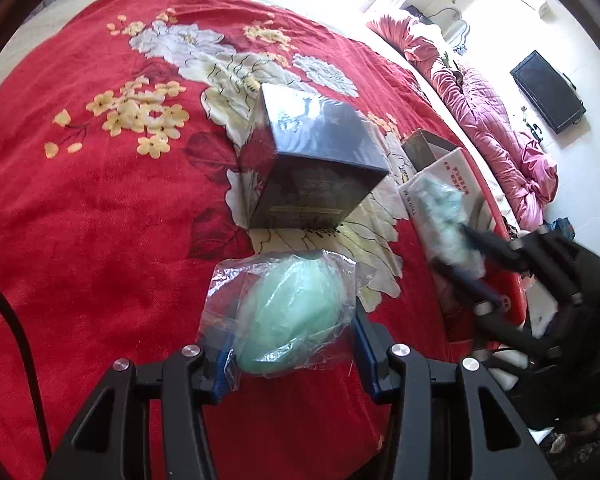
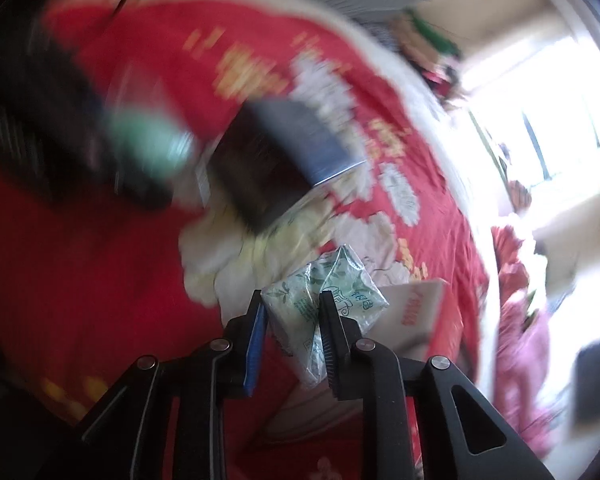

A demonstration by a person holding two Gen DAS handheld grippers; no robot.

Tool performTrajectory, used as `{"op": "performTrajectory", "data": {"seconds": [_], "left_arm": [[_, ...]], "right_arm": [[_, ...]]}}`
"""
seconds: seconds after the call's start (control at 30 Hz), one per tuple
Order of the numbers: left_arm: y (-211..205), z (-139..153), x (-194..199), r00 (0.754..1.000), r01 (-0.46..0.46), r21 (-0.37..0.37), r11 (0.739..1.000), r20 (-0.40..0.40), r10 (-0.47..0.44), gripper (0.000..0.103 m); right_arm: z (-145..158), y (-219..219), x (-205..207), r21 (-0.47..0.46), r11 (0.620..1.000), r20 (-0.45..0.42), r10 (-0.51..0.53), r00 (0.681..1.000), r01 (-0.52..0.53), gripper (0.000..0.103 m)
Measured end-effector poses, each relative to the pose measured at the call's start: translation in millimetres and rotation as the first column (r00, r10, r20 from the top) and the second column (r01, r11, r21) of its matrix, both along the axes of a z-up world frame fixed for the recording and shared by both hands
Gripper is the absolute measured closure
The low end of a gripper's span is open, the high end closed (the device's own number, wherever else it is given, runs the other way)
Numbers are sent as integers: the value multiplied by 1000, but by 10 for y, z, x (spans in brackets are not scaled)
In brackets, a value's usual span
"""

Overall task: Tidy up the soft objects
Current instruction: 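Carry the green sponge with the left gripper while the right carries the tissue pack to the tray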

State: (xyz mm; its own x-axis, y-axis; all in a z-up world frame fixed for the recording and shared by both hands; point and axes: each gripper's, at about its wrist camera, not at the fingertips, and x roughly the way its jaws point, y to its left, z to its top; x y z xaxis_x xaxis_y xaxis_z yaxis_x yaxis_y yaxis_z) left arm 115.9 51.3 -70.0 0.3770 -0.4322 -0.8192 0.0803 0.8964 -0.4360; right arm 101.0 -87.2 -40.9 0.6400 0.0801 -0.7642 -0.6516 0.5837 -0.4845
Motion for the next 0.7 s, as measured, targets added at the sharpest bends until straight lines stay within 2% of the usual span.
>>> {"op": "performTrajectory", "data": {"seconds": [0.1,0.2,0.4,0.7], "left_arm": [[-48,137,-65,1000,-2,19,1000,25,1,54],[-132,307,-154,998,-8,60,998,67,4,54],[-391,601,-319,991,8,135,991,131,-25,54],[-818,1037,-445,978,38,200,979,192,-77,54]], "right_arm": [[283,-94,57,137,987,-21,-80,997,82,78],[471,-148,-67,218,969,-22,-116,993,118,78],[792,-333,-313,302,942,-2,-153,988,146,78],[1181,-773,-526,410,894,38,-218,975,184,78]]}}
